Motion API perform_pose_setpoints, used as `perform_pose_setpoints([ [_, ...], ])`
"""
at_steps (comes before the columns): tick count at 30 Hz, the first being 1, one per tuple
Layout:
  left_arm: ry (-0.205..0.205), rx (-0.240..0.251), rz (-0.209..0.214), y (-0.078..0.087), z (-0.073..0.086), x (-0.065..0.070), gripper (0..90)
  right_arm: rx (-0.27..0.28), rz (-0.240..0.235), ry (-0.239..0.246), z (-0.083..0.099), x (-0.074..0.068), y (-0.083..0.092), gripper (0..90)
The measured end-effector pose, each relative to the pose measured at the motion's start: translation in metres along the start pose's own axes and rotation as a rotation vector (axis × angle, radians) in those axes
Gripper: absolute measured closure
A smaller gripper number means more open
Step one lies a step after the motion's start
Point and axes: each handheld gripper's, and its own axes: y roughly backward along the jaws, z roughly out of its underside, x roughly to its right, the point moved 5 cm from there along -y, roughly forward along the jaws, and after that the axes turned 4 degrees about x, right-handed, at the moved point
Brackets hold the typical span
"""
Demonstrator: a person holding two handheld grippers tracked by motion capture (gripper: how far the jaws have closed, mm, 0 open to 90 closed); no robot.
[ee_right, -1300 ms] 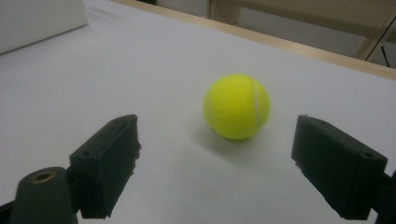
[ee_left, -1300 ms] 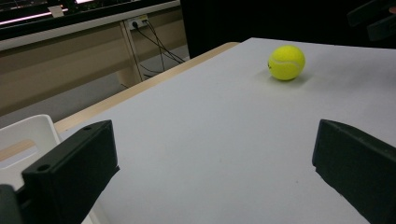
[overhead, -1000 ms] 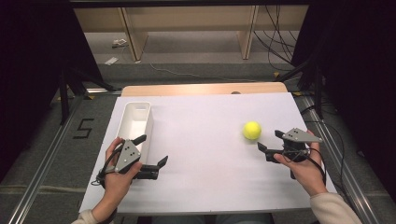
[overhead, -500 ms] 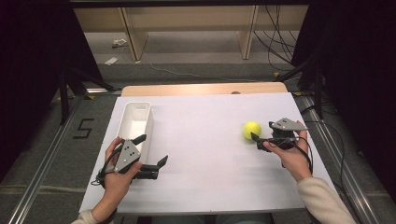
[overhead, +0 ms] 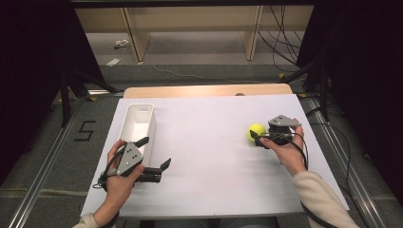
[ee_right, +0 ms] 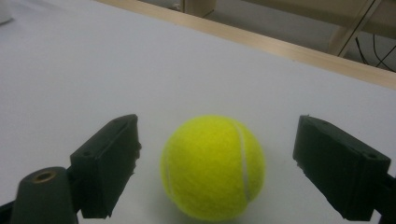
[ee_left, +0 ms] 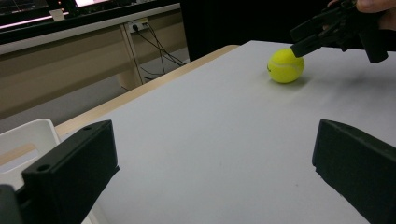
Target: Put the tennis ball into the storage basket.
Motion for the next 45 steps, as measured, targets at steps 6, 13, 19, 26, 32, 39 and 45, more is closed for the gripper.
perform_pose_setpoints([
  [6, 0.000, -0.001, 0.003, 0.000, 0.000, 0.000, 0.0, -0.029, 0.013, 0.018, 0.003, 0.000, -0.010, 15.4],
  [13, 0.001, 0.001, 0.003, 0.000, 0.000, 0.000, 0.0, -0.056, 0.012, 0.023, 0.007, 0.000, -0.020, 15.3],
  [19, 0.001, 0.000, 0.006, 0.000, 0.000, 0.001, 0.0, -0.076, 0.016, 0.012, 0.012, 0.001, -0.029, 15.3],
  [26, 0.001, -0.002, 0.008, 0.000, 0.000, 0.001, 0.0, -0.102, 0.014, 0.005, 0.018, 0.002, -0.034, 15.3],
  [32, 0.000, -0.003, 0.011, 0.000, 0.000, 0.001, 0.0, -0.108, 0.006, 0.020, 0.019, 0.000, -0.040, 15.3],
  [39, -0.001, -0.002, 0.012, 0.000, 0.000, 0.001, 0.0, -0.131, -0.003, 0.040, 0.023, -0.004, -0.046, 15.4],
  [45, -0.002, -0.003, 0.016, 0.000, 0.000, 0.002, 0.0, -0.138, 0.019, 0.044, 0.024, -0.002, -0.046, 22.8],
])
